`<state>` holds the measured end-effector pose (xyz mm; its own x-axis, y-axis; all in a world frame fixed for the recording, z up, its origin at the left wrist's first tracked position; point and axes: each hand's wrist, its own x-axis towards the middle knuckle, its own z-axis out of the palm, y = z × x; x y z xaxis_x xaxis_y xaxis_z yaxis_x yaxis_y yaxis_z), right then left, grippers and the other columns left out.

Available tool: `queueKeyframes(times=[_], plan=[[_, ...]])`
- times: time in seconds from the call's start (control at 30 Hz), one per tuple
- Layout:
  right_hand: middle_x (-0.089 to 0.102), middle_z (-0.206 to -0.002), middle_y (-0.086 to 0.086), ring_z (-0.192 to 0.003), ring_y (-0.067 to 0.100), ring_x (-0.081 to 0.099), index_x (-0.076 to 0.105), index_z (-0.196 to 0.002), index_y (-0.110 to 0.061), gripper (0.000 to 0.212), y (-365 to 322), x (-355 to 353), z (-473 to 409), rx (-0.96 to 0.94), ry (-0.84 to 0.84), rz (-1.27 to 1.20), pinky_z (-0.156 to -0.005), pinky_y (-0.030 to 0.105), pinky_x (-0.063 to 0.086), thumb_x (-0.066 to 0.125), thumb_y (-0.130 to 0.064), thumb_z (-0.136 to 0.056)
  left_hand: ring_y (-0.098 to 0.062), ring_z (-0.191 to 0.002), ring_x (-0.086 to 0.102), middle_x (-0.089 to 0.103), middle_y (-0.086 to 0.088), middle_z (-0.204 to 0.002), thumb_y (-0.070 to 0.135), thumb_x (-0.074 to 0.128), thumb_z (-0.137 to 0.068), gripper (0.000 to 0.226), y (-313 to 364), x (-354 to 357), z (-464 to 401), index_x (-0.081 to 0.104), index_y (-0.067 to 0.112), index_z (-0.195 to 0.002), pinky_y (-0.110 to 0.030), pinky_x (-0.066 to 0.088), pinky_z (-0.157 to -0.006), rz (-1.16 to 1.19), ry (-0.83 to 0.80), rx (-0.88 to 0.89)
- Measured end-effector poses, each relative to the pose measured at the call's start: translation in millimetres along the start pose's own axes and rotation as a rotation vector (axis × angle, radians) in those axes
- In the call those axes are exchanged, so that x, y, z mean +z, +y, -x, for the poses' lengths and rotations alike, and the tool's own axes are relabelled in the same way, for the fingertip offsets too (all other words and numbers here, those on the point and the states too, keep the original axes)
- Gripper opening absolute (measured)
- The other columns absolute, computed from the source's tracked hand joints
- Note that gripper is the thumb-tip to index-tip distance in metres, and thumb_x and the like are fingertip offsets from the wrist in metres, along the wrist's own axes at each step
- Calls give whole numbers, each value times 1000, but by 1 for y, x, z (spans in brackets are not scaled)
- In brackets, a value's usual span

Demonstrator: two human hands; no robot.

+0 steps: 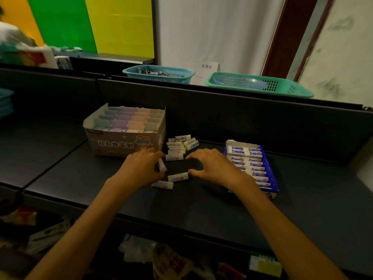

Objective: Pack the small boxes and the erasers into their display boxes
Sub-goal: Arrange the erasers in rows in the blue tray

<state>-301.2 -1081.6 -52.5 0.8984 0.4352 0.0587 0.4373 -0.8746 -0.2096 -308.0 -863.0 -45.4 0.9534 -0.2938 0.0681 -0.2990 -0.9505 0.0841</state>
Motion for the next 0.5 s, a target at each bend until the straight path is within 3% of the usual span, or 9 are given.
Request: queueKeyframes(times=[0.13,0.37,0.5], plan=[[48,-138,-2,-126,19,43,47,-134,-30,49,-12,8,1,-14,-38,-51,-103,40,41,61,-40,-88,-19,-126,42,43,3,-140,37,62,-86,57,-9,6,-2,39,31,-138,-37,42,-96,28,-51,52],[52,-131,-4,-116,10,48,54,-130,-27,37,-31,18,1,2,-75,-112,-92,24,40,58,-28,-93,-18,-128,43,46,2,-141,13,56,-90,48,-22,16,-19,46,27,-135,-36,39,-105,93,-116,164],[53,-126,-4,-109,8,49,56,-125,-26,32,-28,19,3,46,-73,-107,-90,25,42,57,-26,-93,-20,-131,38,45,1,-140,12,58,-90,44,-24,16,-33,51,27,-131,-39,37,-107,-34,-181,207]])
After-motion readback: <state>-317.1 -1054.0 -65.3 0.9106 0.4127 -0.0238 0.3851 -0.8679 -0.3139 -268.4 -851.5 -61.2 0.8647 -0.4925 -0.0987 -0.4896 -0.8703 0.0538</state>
